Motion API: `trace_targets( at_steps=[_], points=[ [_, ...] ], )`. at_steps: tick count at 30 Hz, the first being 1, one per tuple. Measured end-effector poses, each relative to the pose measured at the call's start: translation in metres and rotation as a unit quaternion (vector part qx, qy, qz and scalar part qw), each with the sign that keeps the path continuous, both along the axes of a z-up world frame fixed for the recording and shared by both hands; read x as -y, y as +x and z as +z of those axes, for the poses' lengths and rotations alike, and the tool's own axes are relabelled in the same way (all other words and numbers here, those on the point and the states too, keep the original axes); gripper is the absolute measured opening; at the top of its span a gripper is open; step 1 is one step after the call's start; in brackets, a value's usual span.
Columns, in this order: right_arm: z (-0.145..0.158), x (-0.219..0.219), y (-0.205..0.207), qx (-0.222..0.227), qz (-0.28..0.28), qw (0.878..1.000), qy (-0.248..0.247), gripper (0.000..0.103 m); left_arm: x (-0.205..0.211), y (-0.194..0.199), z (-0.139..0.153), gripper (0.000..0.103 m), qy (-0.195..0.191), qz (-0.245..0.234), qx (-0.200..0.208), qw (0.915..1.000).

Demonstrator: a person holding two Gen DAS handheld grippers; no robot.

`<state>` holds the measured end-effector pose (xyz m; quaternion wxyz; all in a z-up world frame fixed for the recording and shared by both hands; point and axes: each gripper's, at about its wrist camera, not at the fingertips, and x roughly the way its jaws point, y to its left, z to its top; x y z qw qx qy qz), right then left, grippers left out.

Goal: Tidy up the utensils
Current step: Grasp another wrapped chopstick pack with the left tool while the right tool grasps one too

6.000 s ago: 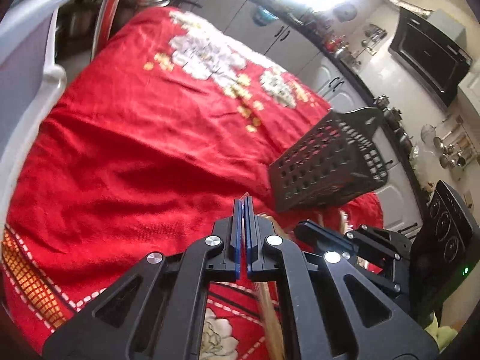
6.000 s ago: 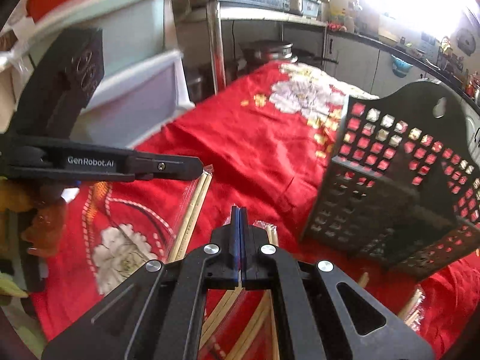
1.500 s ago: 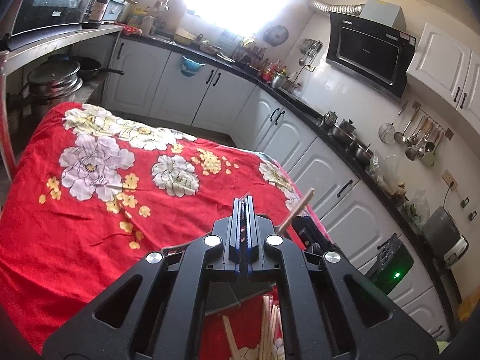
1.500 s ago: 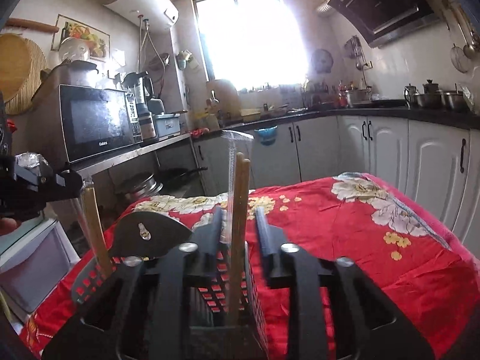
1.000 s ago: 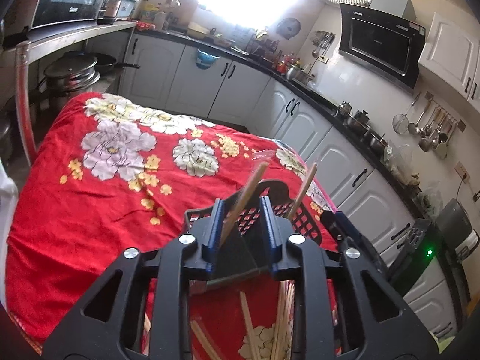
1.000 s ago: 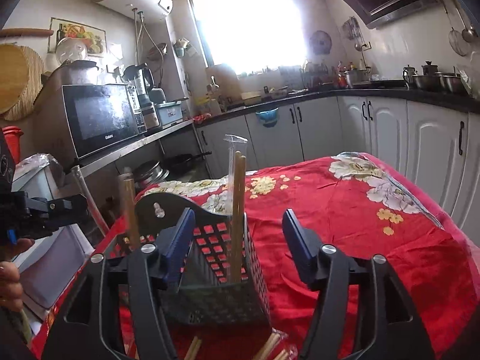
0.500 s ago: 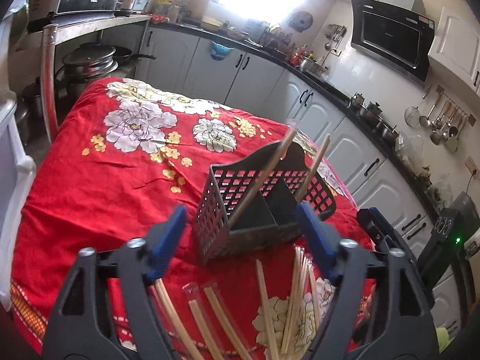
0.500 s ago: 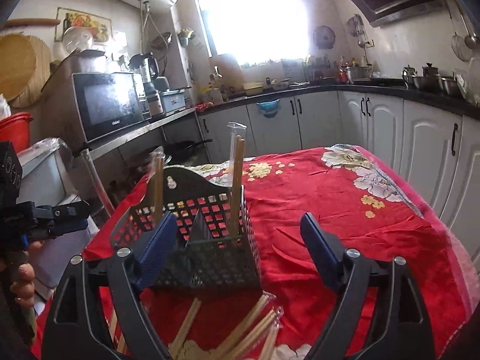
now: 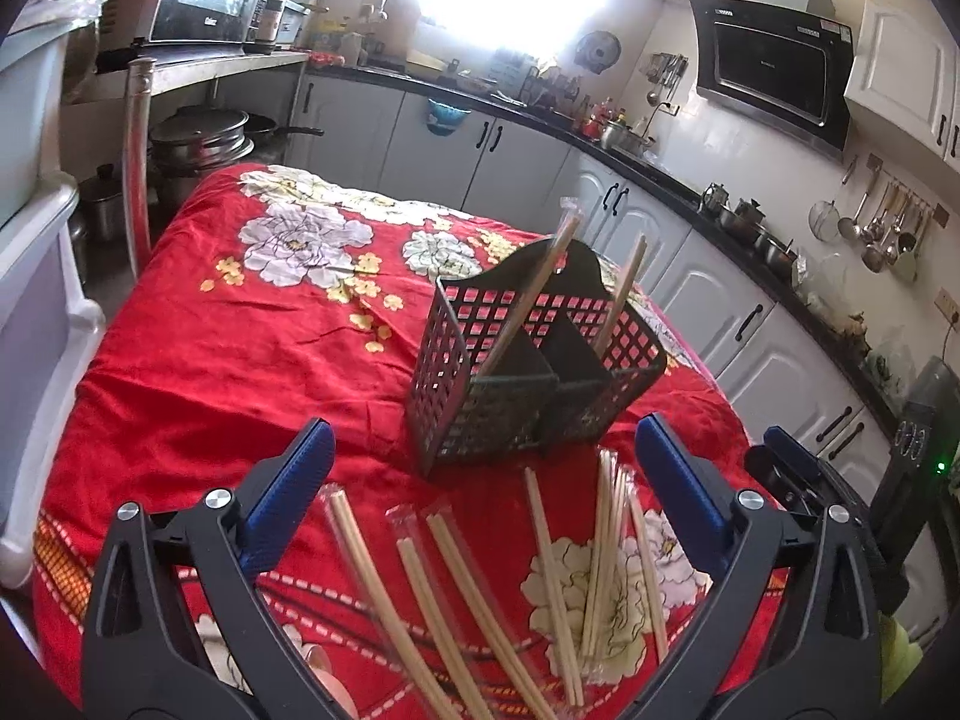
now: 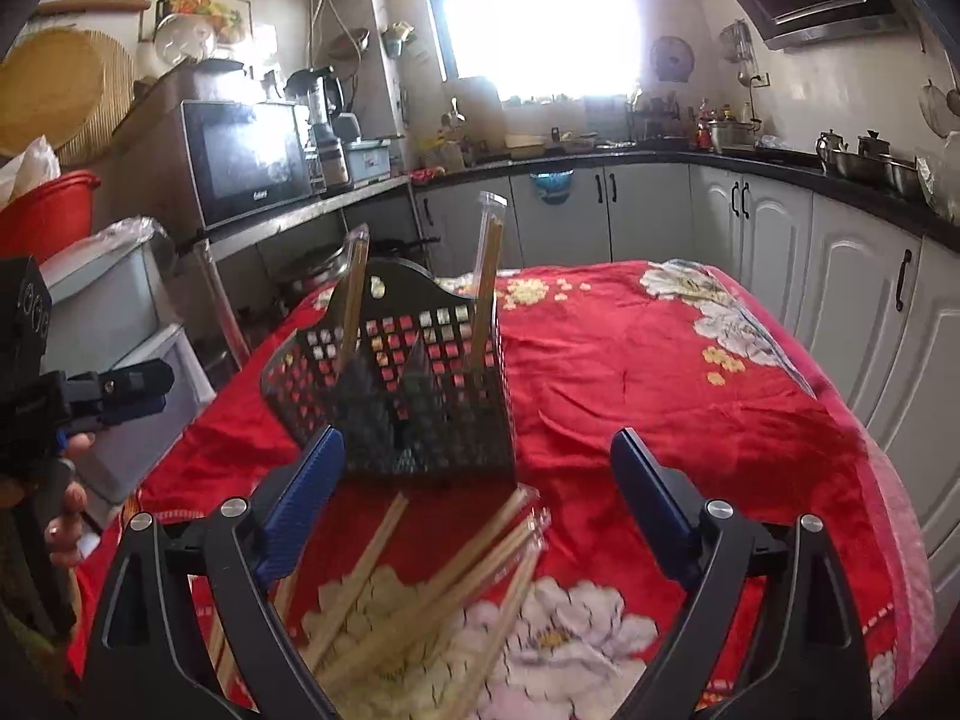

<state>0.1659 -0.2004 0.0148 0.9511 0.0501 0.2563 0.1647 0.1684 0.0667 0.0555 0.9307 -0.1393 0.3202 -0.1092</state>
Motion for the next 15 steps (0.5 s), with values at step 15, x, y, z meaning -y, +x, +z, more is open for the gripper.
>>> trace_targets(
  at_steps=[15],
  points=[
    [-0.028, 0.027, -0.037, -0.056, -0.016, 0.998, -0.006, 0.088, 0.024, -0.017, -0.029, 0.092, 0.005, -0.032, -0.027, 0.9991]
  ],
)
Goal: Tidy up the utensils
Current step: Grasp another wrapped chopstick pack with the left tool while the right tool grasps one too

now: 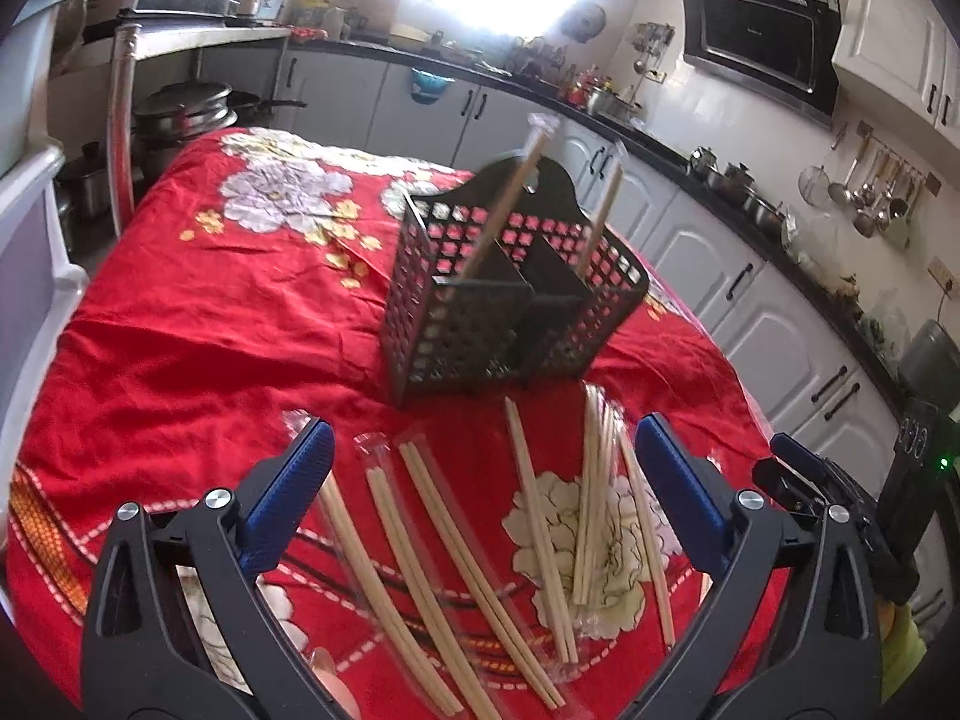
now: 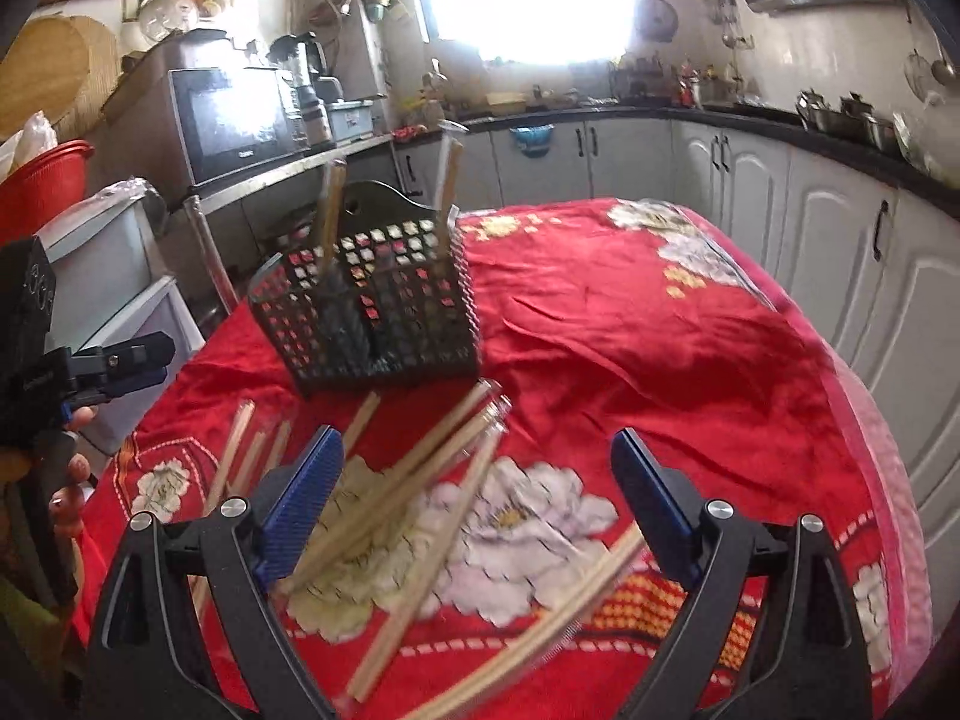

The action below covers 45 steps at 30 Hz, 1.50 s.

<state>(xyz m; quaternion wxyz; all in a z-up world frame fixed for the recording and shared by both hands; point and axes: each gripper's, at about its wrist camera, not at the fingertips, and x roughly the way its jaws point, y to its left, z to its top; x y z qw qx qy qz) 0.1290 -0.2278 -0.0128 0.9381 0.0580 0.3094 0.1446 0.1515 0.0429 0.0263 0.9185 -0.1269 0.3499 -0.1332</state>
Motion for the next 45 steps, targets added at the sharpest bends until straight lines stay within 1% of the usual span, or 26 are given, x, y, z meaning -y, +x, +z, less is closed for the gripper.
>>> trace_targets(
  at_steps=[9, 12, 15, 17, 19, 20, 22, 23, 25, 28, 30, 32, 34, 39, 42, 45],
  points=[
    [-0.023, 0.022, -0.005, -0.043, -0.024, 0.999, 0.003, 0.087, 0.028, 0.006, -0.024, 0.092, 0.009, -0.037, -0.030, 0.9988],
    [-0.035, 0.030, -0.002, -0.068, -0.035, 0.997, 0.009, 0.083, 0.037, 0.010, -0.032, 0.092, 0.013, -0.048, -0.040, 0.9979],
    [-0.044, 0.034, 0.002, -0.084, -0.041, 0.995, 0.015, 0.083, 0.047, 0.015, -0.038, 0.092, 0.022, -0.063, -0.048, 0.9966],
    [-0.050, 0.038, 0.006, -0.099, -0.045, 0.994, 0.024, 0.083, 0.050, 0.019, -0.042, 0.089, 0.023, -0.067, -0.056, 0.9959],
    [-0.055, 0.042, 0.009, -0.109, -0.048, 0.992, 0.031, 0.082, 0.055, 0.025, -0.048, 0.081, 0.023, -0.073, -0.068, 0.9947],
    [-0.056, 0.042, 0.010, -0.112, -0.048, 0.992, 0.032, 0.082, 0.057, 0.028, -0.050, 0.080, 0.026, -0.074, -0.071, 0.9944],
    [-0.058, 0.043, 0.014, -0.119, -0.048, 0.991, 0.035, 0.082, 0.061, 0.034, -0.055, 0.070, 0.030, -0.076, -0.080, 0.9935],
    [-0.059, 0.044, 0.015, -0.122, -0.049, 0.991, 0.036, 0.082, 0.063, 0.037, -0.058, 0.068, 0.029, -0.080, -0.085, 0.9928],
    [-0.062, 0.045, 0.019, -0.131, -0.050, 0.989, 0.037, 0.082, 0.066, 0.043, -0.062, 0.059, 0.024, -0.084, -0.096, 0.9915],
    [-0.069, 0.047, 0.027, -0.150, -0.051, 0.987, 0.042, 0.080, 0.071, 0.055, -0.071, 0.048, 0.022, -0.086, -0.114, 0.9896],
    [-0.071, 0.048, 0.031, -0.154, -0.051, 0.986, 0.046, 0.079, 0.074, 0.062, -0.075, 0.046, 0.027, -0.084, -0.121, 0.9887],
    [-0.072, 0.051, 0.036, -0.158, -0.049, 0.985, 0.054, 0.079, 0.076, 0.068, -0.079, 0.046, 0.028, -0.081, -0.129, 0.9879],
    [-0.074, 0.054, 0.041, -0.163, -0.049, 0.983, 0.066, 0.076, 0.078, 0.075, -0.083, 0.045, 0.030, -0.078, -0.137, 0.9871],
    [-0.075, 0.057, 0.055, -0.168, -0.047, 0.982, 0.076, 0.071, 0.085, 0.086, -0.087, 0.045, 0.040, -0.070, -0.140, 0.9869],
    [-0.076, 0.057, 0.062, -0.167, -0.044, 0.982, 0.079, 0.063, 0.087, 0.093, -0.089, 0.045, 0.040, -0.064, -0.139, 0.9873],
    [-0.077, 0.059, 0.066, -0.169, -0.041, 0.981, 0.088, 0.053, 0.087, 0.098, -0.090, 0.039, 0.045, -0.055, -0.138, 0.9879]
  ],
)
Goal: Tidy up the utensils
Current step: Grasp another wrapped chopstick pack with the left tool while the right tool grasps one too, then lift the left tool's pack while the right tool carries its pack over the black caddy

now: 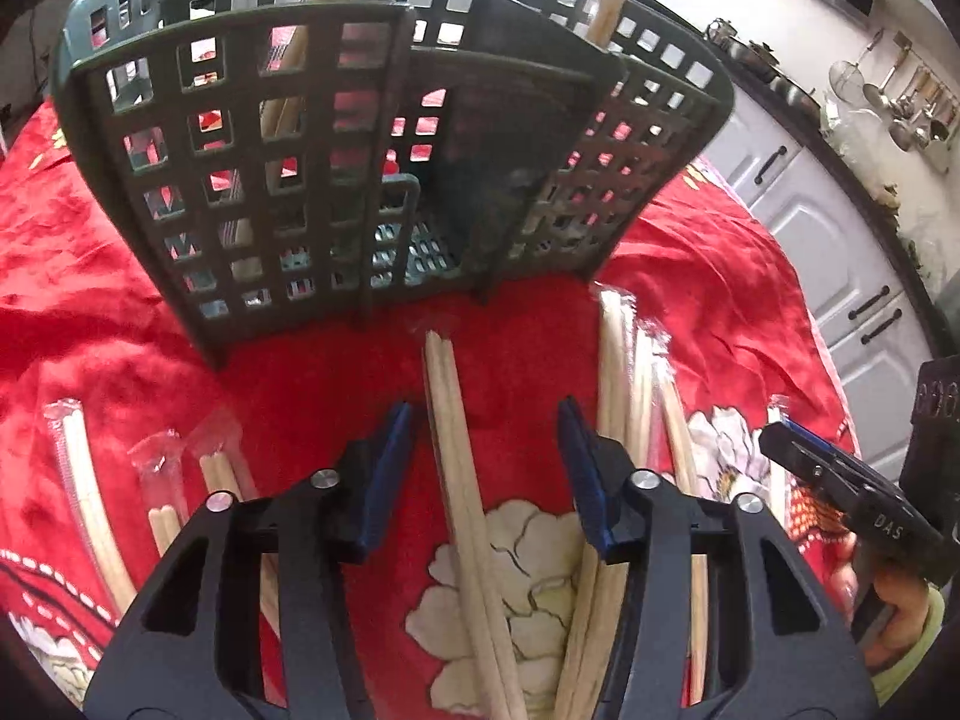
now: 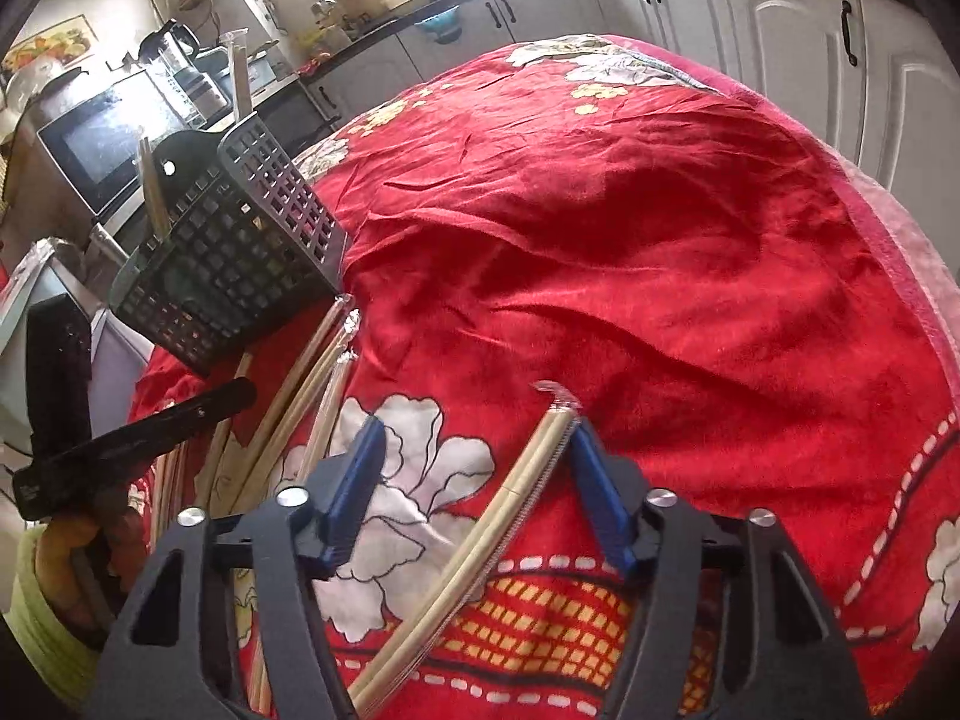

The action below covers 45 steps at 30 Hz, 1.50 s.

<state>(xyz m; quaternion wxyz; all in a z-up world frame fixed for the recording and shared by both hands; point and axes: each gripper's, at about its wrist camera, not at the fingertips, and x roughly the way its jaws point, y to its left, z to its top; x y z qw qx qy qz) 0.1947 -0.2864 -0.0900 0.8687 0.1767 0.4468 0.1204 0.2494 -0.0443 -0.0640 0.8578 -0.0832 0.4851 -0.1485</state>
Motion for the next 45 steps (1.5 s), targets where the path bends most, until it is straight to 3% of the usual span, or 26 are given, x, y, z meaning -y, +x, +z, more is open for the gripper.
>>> trace_targets(
  at_steps=[5, 9, 20, 25, 34, 45],
  points=[
    [-0.002, 0.003, 0.004, 0.000, 0.001, 1.000, 0.019, 0.034, 0.002, 0.005, -0.001, 0.032, 0.012, 0.008, 0.004, 0.9999],
    [-0.004, -0.003, 0.005, -0.003, 0.024, 0.999, 0.036, 0.013, 0.000, 0.007, -0.001, 0.018, 0.022, 0.020, 0.006, 0.9995],
    [0.015, -0.023, -0.008, 0.029, 0.066, 0.996, 0.051, 0.009, -0.015, 0.003, 0.001, 0.005, 0.002, 0.019, 0.010, 0.9998],
    [0.031, -0.029, -0.014, 0.046, 0.079, 0.995, 0.049, 0.008, -0.030, -0.006, 0.010, 0.003, -0.044, 0.020, 0.016, 0.9987],
    [0.069, -0.041, -0.023, 0.090, 0.097, 0.990, 0.045, 0.006, -0.046, -0.034, 0.063, 0.003, -0.086, 0.007, 0.081, 0.9930],
    [0.119, -0.053, -0.038, 0.158, 0.106, 0.981, 0.030, 0.006, -0.062, -0.059, 0.131, 0.003, -0.115, 0.006, 0.170, 0.9786]
  ],
)
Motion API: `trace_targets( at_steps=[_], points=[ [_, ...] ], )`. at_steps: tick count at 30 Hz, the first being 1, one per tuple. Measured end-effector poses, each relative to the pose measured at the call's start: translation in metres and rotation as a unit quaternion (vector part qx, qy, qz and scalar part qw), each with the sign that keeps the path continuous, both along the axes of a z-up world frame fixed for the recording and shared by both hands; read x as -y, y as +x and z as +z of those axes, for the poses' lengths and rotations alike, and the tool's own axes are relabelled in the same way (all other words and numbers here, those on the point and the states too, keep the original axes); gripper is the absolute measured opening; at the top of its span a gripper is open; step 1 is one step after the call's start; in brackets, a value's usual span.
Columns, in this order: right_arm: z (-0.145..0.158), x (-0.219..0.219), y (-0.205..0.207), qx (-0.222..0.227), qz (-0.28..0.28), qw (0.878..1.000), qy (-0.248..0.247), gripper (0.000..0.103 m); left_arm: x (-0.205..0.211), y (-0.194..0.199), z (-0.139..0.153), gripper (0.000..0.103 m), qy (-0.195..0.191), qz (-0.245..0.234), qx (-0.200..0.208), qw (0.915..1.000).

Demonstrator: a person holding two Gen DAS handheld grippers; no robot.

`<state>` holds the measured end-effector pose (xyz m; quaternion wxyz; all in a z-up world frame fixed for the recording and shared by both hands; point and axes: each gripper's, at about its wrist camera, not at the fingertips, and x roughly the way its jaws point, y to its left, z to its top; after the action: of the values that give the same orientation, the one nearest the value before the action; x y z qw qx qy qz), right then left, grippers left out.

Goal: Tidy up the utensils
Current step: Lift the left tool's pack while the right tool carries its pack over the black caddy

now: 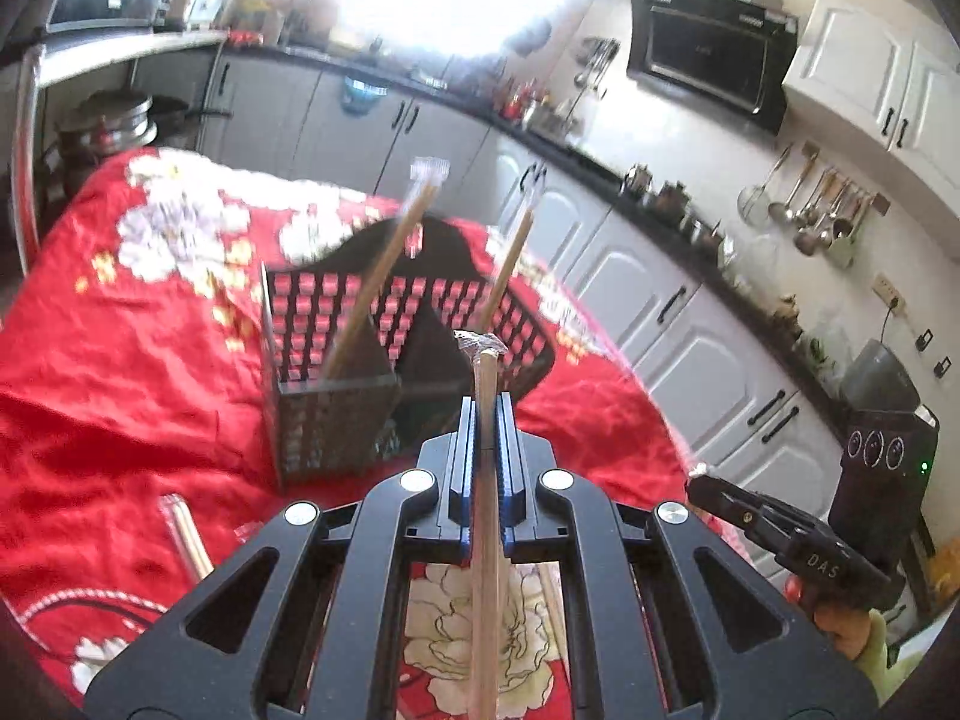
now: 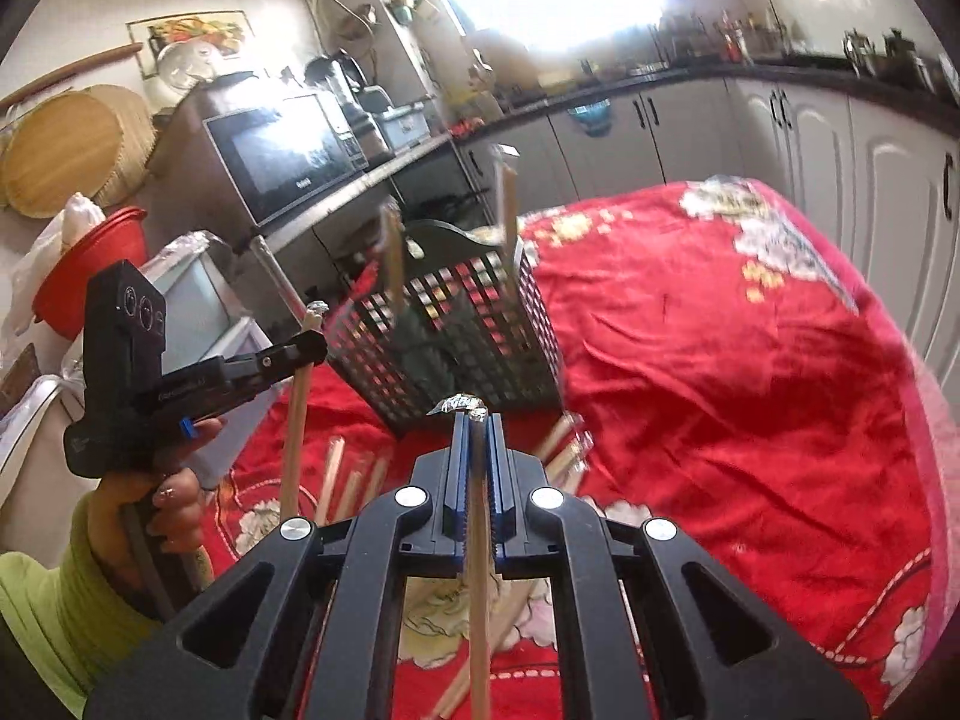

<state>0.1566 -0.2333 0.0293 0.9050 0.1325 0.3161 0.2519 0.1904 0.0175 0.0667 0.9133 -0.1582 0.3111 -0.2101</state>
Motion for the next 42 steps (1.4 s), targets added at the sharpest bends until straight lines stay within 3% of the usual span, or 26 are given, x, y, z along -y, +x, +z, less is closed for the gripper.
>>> trace_targets(
  at_steps=[11, 18, 25, 35, 42],
  points=[
    [0.062, -0.010, -0.003, 0.095, 0.003, 0.995, 0.005, 0.006, -0.026, 0.001, 0.057, 0.003, -0.011, 0.050, 0.084, 0.9952],
    [0.108, -0.018, 0.007, 0.172, -0.005, 0.985, 0.006, 0.006, -0.037, 0.018, 0.094, 0.003, -0.004, 0.095, 0.142, 0.9853],
    [0.132, -0.021, 0.027, 0.211, -0.013, 0.977, 0.025, 0.006, -0.031, 0.040, 0.124, 0.003, 0.018, 0.126, 0.192, 0.9731],
    [0.151, -0.032, 0.056, 0.272, -0.026, 0.962, 0.015, 0.006, -0.014, 0.075, 0.119, 0.003, 0.053, 0.159, 0.214, 0.9623],
    [0.144, -0.035, 0.080, 0.289, -0.039, 0.956, 0.021, 0.006, -0.010, 0.090, 0.104, 0.003, 0.080, 0.182, 0.231, 0.9525]
  ],
)
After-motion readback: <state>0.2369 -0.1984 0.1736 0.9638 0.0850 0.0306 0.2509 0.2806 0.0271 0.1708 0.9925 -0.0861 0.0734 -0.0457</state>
